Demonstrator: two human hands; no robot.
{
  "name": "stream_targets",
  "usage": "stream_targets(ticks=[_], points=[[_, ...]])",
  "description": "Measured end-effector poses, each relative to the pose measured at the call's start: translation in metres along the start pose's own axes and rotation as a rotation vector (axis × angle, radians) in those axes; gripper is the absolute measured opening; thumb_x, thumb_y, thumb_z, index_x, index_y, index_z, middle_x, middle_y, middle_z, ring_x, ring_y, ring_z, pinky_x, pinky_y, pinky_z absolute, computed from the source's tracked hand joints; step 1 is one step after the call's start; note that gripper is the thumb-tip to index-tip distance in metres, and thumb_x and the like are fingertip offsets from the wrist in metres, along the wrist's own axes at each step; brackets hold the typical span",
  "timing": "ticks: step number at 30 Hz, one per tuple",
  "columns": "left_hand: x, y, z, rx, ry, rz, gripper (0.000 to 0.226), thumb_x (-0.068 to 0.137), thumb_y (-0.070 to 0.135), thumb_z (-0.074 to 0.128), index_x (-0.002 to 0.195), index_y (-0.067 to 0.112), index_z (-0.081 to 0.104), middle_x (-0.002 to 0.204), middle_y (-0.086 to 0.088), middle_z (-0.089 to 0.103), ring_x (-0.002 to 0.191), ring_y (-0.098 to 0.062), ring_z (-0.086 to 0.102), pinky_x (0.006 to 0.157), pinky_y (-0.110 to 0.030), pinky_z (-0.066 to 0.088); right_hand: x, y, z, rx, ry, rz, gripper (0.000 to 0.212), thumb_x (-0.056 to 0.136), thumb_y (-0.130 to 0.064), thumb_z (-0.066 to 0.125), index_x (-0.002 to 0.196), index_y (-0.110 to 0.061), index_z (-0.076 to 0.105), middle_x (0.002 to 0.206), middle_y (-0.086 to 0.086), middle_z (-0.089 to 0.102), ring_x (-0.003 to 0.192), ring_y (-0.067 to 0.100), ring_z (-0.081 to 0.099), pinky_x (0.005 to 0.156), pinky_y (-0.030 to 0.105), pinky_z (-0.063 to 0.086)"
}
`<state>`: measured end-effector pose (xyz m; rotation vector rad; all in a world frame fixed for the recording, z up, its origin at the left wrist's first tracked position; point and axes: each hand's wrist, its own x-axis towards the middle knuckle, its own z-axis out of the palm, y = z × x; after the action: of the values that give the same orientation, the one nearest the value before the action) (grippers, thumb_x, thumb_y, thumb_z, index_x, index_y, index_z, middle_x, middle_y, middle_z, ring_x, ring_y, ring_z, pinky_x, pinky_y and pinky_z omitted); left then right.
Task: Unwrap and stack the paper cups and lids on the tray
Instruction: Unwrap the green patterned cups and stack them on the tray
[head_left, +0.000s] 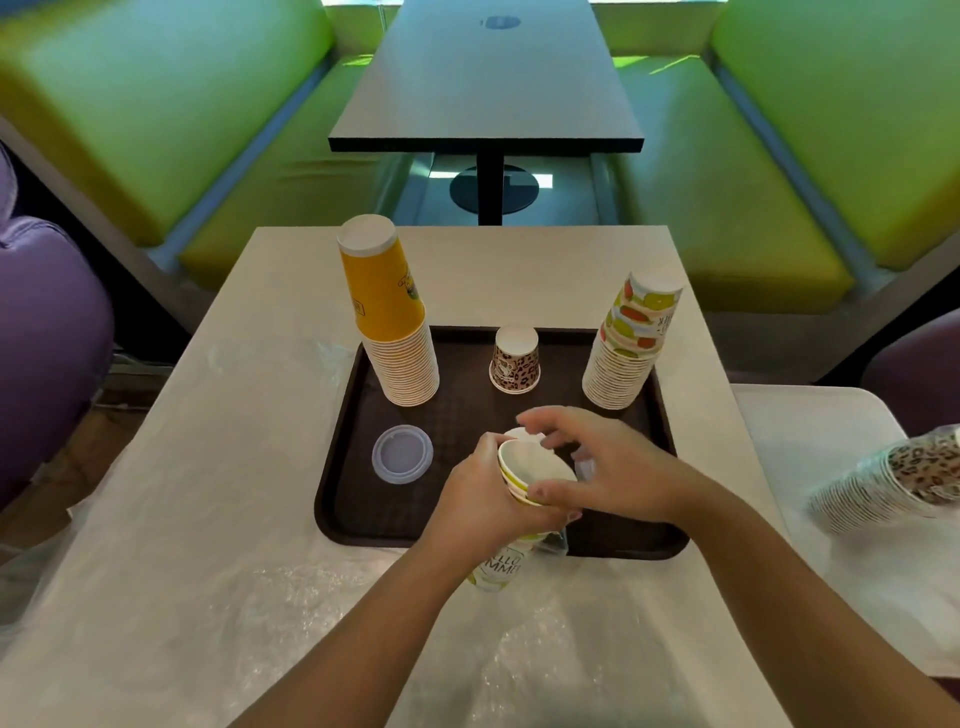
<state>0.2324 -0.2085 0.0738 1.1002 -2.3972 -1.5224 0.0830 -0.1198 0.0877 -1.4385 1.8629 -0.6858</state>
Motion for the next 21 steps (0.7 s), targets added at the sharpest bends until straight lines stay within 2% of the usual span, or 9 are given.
stream_targets(ticks=[2, 6, 11, 14, 18, 21], points=[[-0.002, 0.001, -0.001, 0.033, 0.003, 0.006, 0.080, 0.058, 0.043, 0.085, 0.123, 0.023, 0.043, 0.109, 0.010, 0.059, 0.099, -0.008, 0.058, 0.074, -0.015, 0.046, -0.004, -0.001, 0.005, 0.007, -0.021, 0.021, 0.066, 0.075, -0.046, 0.073, 0.133, -0.039, 0.042, 0.124, -0.021, 0.052, 0.110, 0.003, 0.054, 0.086, 0.026, 0.055], [-0.008, 0.004, 0.000, 0.052, 0.003, 0.019, 0.080, 0.058, 0.043, 0.086, 0.122, 0.024, 0.043, 0.109, 0.010, 0.058, 0.100, -0.009, 0.057, 0.070, -0.012, 0.044, -0.011, -0.005, 0.009, -0.006, 0.019, 0.031, 0.067, 0.075, -0.051, 0.071, 0.133, -0.040, 0.040, 0.124, -0.019, 0.054, 0.108, 0.006, 0.056, 0.085, 0.028, 0.056], [-0.016, 0.006, 0.002, -0.032, 0.051, 0.092, 0.062, 0.065, 0.038, 0.082, 0.116, 0.025, 0.050, 0.101, 0.012, 0.063, 0.092, -0.005, 0.061, 0.069, -0.012, 0.048, -0.018, -0.013, 0.007, 0.074, 0.071, 0.013, 0.058, 0.083, -0.037, 0.068, 0.133, -0.037, 0.038, 0.120, -0.013, 0.055, 0.105, 0.003, 0.057, 0.086, 0.024, 0.054], [-0.018, 0.007, 0.002, -0.043, 0.078, 0.148, 0.055, 0.066, 0.036, 0.081, 0.112, 0.025, 0.052, 0.098, 0.012, 0.064, 0.088, -0.004, 0.062, 0.070, -0.013, 0.051, -0.020, -0.016, 0.005, 0.082, 0.106, 0.007, 0.055, 0.085, -0.037, 0.066, 0.130, -0.043, 0.035, 0.117, -0.014, 0.054, 0.104, 0.001, 0.056, 0.083, 0.018, 0.052], [-0.018, 0.010, 0.001, -0.047, 0.104, 0.197, 0.059, 0.066, 0.034, 0.081, 0.116, 0.025, 0.050, 0.100, 0.011, 0.064, 0.091, -0.005, 0.062, 0.073, -0.012, 0.051, -0.021, -0.020, 0.005, 0.057, 0.158, 0.002, 0.054, 0.085, -0.038, 0.066, 0.127, -0.046, 0.034, 0.111, -0.020, 0.053, 0.103, 0.001, 0.055, 0.083, 0.017, 0.050], [-0.019, 0.011, 0.001, -0.065, 0.110, 0.210, 0.065, 0.067, 0.030, 0.080, 0.122, 0.027, 0.045, 0.102, 0.010, 0.063, 0.092, -0.004, 0.062, 0.071, -0.008, 0.049, -0.021, -0.023, 0.003, 0.013, 0.131, -0.008, 0.056, 0.086, -0.039, 0.064, 0.134, -0.041, 0.035, 0.116, -0.018, 0.052, 0.107, 0.001, 0.053, 0.088, 0.020, 0.048]])
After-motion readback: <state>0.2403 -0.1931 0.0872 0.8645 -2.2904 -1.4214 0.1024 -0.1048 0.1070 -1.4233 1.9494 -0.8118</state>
